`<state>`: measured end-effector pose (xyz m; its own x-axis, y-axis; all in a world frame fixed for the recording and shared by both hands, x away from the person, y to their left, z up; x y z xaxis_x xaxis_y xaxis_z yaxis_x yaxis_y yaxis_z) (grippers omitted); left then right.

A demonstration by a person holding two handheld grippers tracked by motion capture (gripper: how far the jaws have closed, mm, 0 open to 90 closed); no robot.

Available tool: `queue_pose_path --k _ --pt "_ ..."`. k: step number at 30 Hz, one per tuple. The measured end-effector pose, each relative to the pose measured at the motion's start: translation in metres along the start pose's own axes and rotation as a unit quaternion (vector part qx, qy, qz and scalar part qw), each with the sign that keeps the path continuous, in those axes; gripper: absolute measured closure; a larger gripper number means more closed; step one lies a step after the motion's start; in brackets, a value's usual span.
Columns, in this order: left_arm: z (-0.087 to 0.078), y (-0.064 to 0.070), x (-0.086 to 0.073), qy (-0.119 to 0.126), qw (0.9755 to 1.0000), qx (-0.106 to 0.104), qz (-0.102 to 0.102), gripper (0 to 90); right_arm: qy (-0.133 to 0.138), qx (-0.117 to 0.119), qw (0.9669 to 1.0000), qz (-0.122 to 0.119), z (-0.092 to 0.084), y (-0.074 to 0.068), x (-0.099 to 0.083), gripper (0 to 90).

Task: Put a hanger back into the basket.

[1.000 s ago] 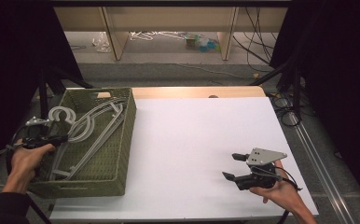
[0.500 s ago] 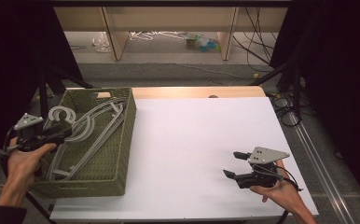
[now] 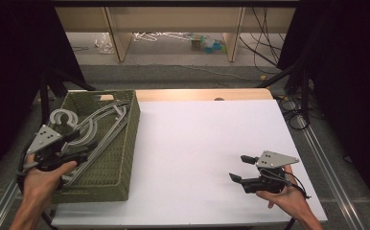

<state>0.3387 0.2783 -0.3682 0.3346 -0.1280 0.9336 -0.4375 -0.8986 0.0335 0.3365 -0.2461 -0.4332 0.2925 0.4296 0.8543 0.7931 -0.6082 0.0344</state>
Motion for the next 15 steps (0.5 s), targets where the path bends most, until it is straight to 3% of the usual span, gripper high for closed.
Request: queue_pose_path --k 3,5,9,11,14,15 --pt "0.0 0.018 0.002 -0.004 0.9997 -0.012 0.021 24.7 -0.001 0.001 1.0 0.001 0.0 -0.003 0.0 26.4" --pt "-0.003 0.03 0.006 -0.012 0.9988 -0.011 0.045 24.5 -0.001 0.002 1.0 -0.002 0.0 -0.005 0.0 26.2" --pt "-0.008 0.055 0.013 0.012 0.9982 -0.056 0.02 23.7 -0.002 0.005 1.0 0.001 0.0 -0.01 0.001 26.2" --pt "-0.005 0.07 0.011 0.01 0.9966 -0.079 0.019 23.7 0.001 0.003 1.0 -0.001 0.0 -0.011 0.001 26.1" --pt "0.004 0.09 0.005 0.001 0.9947 -0.098 0.031 23.4 0.005 -0.001 1.0 -0.005 0.0 -0.013 0.001 25.9" --pt "0.007 0.097 0.002 -0.001 0.994 -0.107 0.021 23.2 0.002 0.005 1.0 0.0 0.0 -0.014 0.001 25.9"
Point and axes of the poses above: each handheld gripper's, and its own axes: z roughly forward along the jaws, x roughly out of its top, y roughly to its right, the point moved 2 cm from there along z, roughly forward along the jaws, and after that the axes turned 1 degree about -z, right-handed, at the moved point
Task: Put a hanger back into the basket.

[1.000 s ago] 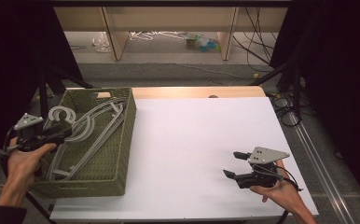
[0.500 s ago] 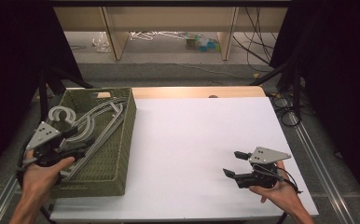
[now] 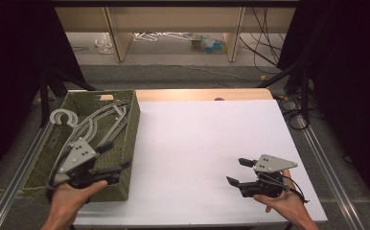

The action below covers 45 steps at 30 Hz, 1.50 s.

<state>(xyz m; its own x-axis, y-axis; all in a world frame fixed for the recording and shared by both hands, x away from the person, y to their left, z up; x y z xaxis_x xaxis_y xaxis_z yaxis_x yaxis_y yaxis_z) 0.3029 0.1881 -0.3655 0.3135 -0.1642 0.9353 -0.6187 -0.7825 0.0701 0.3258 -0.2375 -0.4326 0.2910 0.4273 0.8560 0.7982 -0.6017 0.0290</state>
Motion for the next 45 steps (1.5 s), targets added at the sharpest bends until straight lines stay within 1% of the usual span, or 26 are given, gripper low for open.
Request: queue_pose_path --k 4,5,6,7,8,10,12,13,16,18,22,23,24,25,26,27,28,29,31,32,33,36,37,40,41,45 --pt "0.015 0.015 -0.006 -0.003 0.9998 -0.017 0.008 22.5 0.008 -0.004 1.0 0.003 -0.001 -0.001 0.0 25.5" --pt "0.018 0.019 -0.008 -0.001 0.9997 -0.024 0.01 22.3 0.01 0.001 0.9999 0.008 0.0 -0.003 0.0 25.3" --pt "0.02 0.021 -0.009 0.0 0.9995 -0.026 0.017 22.2 0.004 0.006 0.9999 0.011 -0.001 -0.003 0.0 25.2" --pt "0.022 0.024 -0.011 0.001 0.9994 -0.027 0.021 22.2 0.01 -0.003 0.9999 0.003 -0.002 -0.003 0.0 25.2" --pt "0.024 0.027 -0.014 0.002 0.9995 -0.026 0.02 22.1 0.01 -0.003 0.9999 0.006 -0.002 -0.004 0.0 25.1" --pt "0.029 0.028 -0.018 0.002 0.9991 -0.032 0.026 21.7 0.014 -0.003 0.9999 0.002 -0.002 -0.005 0.0 24.7" --pt "0.032 0.03 -0.023 0.004 0.9993 -0.032 0.02 21.3 0.011 0.003 0.9999 0.009 -0.002 -0.008 0.0 24.6" --pt "0.033 0.031 -0.025 0.006 0.9991 -0.036 0.023 21.2 0.02 -0.002 0.9998 0.004 -0.002 -0.008 0.0 24.4" --pt "0.035 0.035 -0.03 0.011 0.9989 -0.04 0.023 21.2 0.014 -0.001 0.9998 0.011 -0.003 -0.01 -0.001 23.8" --pt "0.038 0.04 -0.035 0.007 0.9982 -0.052 0.029 20.5 0.013 -0.002 0.9998 0.015 -0.002 -0.012 -0.002 21.1" --pt "0.041 0.045 -0.047 -0.004 0.9979 -0.054 0.036 19.8 0.017 -0.005 0.9998 0.008 -0.001 -0.015 -0.003 20.1" --pt "0.041 0.045 -0.049 -0.006 0.9975 -0.057 0.042 19.7 0.013 -0.002 0.9998 0.012 -0.002 -0.016 -0.004 19.9" --pt "0.042 0.046 -0.051 -0.005 0.9974 -0.059 0.039 19.5 0.016 0.0 0.9998 0.014 -0.001 -0.017 -0.005 19.7" --pt "0.042 0.047 -0.053 -0.003 0.9975 -0.056 0.043 19.3 0.017 -0.006 0.9998 0.009 -0.002 -0.017 -0.005 19.3" --pt "0.042 0.047 -0.055 -0.002 0.9977 -0.05 0.046 19.3 0.013 -0.001 0.9998 0.015 -0.002 -0.019 -0.006 19.0" --pt "0.043 0.045 -0.057 -0.004 0.9974 -0.052 0.05 19.3 0.023 -0.005 0.9997 0.01 -0.002 -0.019 -0.007 19.0" --pt "0.043 0.045 -0.059 -0.007 0.9978 -0.053 0.04 19.0 0.014 0.003 0.9998 0.015 -0.003 -0.02 -0.007 18.9" --pt "0.043 0.045 -0.06 -0.002 0.9981 -0.049 0.037 19.0 0.017 -0.006 0.9998 0.013 -0.003 -0.021 -0.008 18.7" --pt "0.043 0.043 -0.062 0.0 0.9983 -0.04 0.043 19.0 0.016 -0.001 0.9998 0.014 -0.004 -0.023 -0.009 18.4" --pt "0.042 0.042 -0.062 0.0 0.9983 -0.043 0.04 18.9 0.019 -0.007 0.9997 0.011 -0.004 -0.024 -0.009 18.4" --pt "0.042 0.042 -0.063 0.0 0.9984 -0.045 0.034 18.7 0.017 -0.002 0.9997 0.014 -0.004 -0.026 -0.009 18.3" --pt "0.042 0.044 -0.065 -0.002 0.998 -0.047 0.044 18.6 0.022 -0.009 0.9997 0.008 -0.005 -0.027 -0.01 17.8" --pt "0.041 0.044 -0.065 -0.002 0.9974 -0.048 0.054 18.6 0.018 -0.005 0.9997 0.014 -0.006 -0.028 -0.011 17.8" --pt "0.04 0.045 -0.066 -0.004 0.9971 -0.054 0.053 18.5 0.023 -0.012 0.9996 0.009 -0.007 -0.028 -0.013 17.6" --pt "0.04 0.045 -0.066 -0.003 0.9971 -0.054 0.054 18.3 0.019 -0.008 0.9997 0.014 -0.007 -0.029 -0.013 17.6" --pt "0.04 0.045 -0.066 -0.001 0.9973 -0.061 0.042 18.0 0.02 -0.014 0.9996 0.012 -0.009 -0.029 -0.016 17.4"
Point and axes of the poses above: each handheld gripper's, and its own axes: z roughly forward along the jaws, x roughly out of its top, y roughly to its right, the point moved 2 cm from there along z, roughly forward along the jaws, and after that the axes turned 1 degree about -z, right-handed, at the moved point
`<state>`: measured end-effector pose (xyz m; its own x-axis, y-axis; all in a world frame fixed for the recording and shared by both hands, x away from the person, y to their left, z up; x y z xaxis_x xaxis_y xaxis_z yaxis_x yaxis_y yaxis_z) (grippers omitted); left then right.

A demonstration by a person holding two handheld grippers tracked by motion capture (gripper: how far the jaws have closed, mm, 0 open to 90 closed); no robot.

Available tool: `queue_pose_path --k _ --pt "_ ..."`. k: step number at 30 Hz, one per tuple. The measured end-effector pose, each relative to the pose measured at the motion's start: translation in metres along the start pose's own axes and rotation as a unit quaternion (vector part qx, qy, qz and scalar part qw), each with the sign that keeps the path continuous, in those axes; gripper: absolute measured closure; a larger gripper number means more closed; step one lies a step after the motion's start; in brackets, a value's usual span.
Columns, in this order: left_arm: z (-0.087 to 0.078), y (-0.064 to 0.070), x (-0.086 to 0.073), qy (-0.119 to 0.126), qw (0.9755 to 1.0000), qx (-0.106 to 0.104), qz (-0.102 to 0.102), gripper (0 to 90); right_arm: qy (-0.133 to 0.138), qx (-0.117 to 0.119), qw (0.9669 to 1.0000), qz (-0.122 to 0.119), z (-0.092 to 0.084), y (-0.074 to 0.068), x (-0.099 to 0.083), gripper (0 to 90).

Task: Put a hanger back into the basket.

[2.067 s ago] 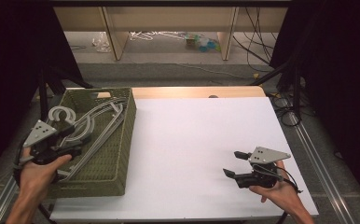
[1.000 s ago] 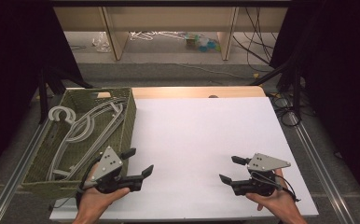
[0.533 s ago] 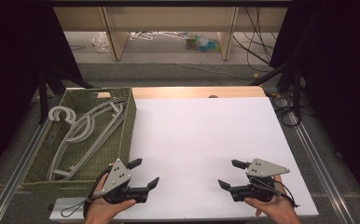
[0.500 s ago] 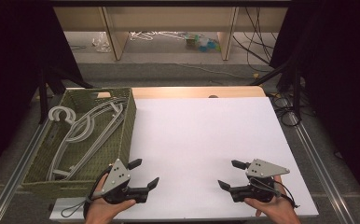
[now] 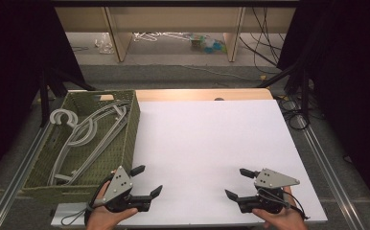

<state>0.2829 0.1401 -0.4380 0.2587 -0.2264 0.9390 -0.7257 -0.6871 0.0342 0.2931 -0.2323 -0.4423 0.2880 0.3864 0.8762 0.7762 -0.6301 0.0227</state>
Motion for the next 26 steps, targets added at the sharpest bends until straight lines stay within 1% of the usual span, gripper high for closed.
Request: queue_pose_path --k 3,4,5,7,8,9,11,12,13,14,16,17,18,21,22,23,24,26 --pt "-0.0015 -0.0008 0.0005 0.001 1.0 -0.005 0.002 17.9 0.0 -0.001 1.0 0.0 -0.0005 0.0 -0.0008 17.3" --pt "-0.0017 -0.001 0.0004 0.004 1.0 -0.006 -0.003 17.8 -0.003 0.002 1.0 0.006 -0.0008 -0.001 -0.0009 17.3" --pt "-0.0027 -0.0016 0.0006 0.003 1.0 -0.001 -0.002 17.7 -0.004 0.004 1.0 0.005 -0.0009 -0.0013 -0.001 17.3" --pt "-0.0035 -0.0031 0.0005 0.006 1.0 0.0 -0.006 17.7 -0.001 0.006 1.0 0.005 -0.001 -0.0019 -0.0006 17.3" --pt "-0.0036 -0.0036 0.0004 0.007 1.0 -0.001 -0.006 17.7 0.003 0.004 1.0 -0.001 -0.0008 -0.0014 -0.0004 17.2" --pt "-0.0035 -0.0033 0.0 0.006 0.9999 -0.001 -0.013 17.7 0.005 0.005 1.0 -0.003 -0.0003 -0.0013 -0.0003 17.2" --pt "-0.0043 -0.0046 0.0003 0.005 0.9999 -0.002 -0.009 17.7 0.004 0.003 1.0 -0.002 -0.0009 -0.0013 -0.0003 17.2" --pt "-0.0043 -0.0043 0.0002 0.006 0.9999 -0.002 -0.013 17.7 0.004 0.003 1.0 -0.002 -0.001 -0.0012 -0.0002 17.2" --pt "-0.0045 -0.005 0.0004 0.006 0.9999 -0.001 -0.009 17.7 0.005 0.004 1.0 -0.002 -0.001 -0.0011 -0.0001 17.2" --pt "-0.0043 -0.0045 0.0001 0.007 0.9999 0.0 -0.015 17.7 0.01 0.006 0.9999 -0.003 -0.0002 -0.0011 -0.0001 17.2" --pt "-0.0043 -0.0048 -0.0001 0.007 0.9998 0.001 -0.017 17.7 0.006 0.006 1.0 -0.003 -0.0008 -0.0012 -0.0001 17.2" --pt "-0.0038 -0.0053 -0.0001 0.012 0.9997 -0.002 -0.019 17.7 0.006 0.005 1.0 -0.004 -0.0005 -0.0012 -0.0002 17.2" --pt "-0.0044 -0.0059 0.0003 0.01 0.9998 0.0 -0.015 17.7 0.006 0.004 1.0 -0.006 -0.0003 -0.0011 -0.0002 17.2" --pt "-0.0053 -0.0068 0.0004 0.008 0.9999 0.004 -0.014 17.7 0.003 0.003 1.0 -0.004 -0.0008 -0.002 0.0001 17.2" --pt "-0.0045 -0.0068 0.0 0.01 0.9998 0.0 -0.014 17.7 0.003 0.004 1.0 -0.006 -0.0007 -0.0018 0.0002 17.3" --pt "-0.005 -0.0066 -0.0001 0.006 0.9999 0.002 -0.013 17.7 0.005 0.002 1.0 -0.007 -0.0004 -0.0017 0.0001 17.2" --pt "-0.0047 -0.007 -0.0002 0.006 0.9999 -0.001 -0.01 17.7 0.005 0.002 1.0 -0.007 -0.0004 -0.0017 0.0001 17.2" --pt "-0.0043 -0.006 -0.0008 0.008 0.9997 0.001 -0.024 17.7 0.005 0.001 1.0 -0.006 -0.0003 -0.0014 0.0001 17.2"
Point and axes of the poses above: each handheld gripper's, and its own axes: z roughly forward along the jaws, x roughly out of its top, y roughly to its right, the point moved 2 cm from there along z, roughly forward along the jaws, and after that the axes turned 1 degree about -z, right-handed, at the moved point
